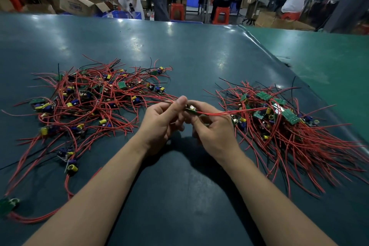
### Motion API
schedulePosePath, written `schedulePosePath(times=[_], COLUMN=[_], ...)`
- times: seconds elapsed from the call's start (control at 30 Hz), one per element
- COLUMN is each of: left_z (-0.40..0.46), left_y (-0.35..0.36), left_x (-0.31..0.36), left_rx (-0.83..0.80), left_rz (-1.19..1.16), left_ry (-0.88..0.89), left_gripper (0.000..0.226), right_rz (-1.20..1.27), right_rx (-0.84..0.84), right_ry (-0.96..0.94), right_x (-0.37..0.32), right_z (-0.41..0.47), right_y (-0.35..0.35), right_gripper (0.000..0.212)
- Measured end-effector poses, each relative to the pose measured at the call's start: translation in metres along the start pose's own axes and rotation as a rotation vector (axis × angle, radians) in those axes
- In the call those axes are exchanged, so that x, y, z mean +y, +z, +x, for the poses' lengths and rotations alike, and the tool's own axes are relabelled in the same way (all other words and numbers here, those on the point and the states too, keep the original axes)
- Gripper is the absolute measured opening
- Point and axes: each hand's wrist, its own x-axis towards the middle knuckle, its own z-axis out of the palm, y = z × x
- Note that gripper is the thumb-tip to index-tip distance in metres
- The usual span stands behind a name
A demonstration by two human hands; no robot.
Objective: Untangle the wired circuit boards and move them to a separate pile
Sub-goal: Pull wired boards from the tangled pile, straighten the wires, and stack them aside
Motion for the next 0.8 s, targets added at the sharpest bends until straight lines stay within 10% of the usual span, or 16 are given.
schedulePosePath(times=[0.27,0.43,0.6,0.8], left_z=[0.006,0.012,-0.003,-0.004], left_y=[-0.006,-0.028,-0.026,-0.049], left_x=[0.000,0.012,0.004,0.011], left_rx=[0.330,0.647,0.622,0.849], left_rz=[0.020,-0.113,0.677,1.483], left_ry=[0.135,0.256,0.473,0.404], left_gripper=[0.016,0.027,0.016,0.027], right_rz=[-0.119,0.245,0.679,0.599], right_rx=[0.096,0.615,0.969,0.754], right_ry=[0.120,0.299,0.557,0.607], right_x=[-0.001,-0.009,-0.010,-0.007], right_z=[-0.004,0.006,0.013,0.012], right_y=[-0.006,-0.023,-0.039,-0.033], right_gripper=[0.007,0.018,0.022,0.031])
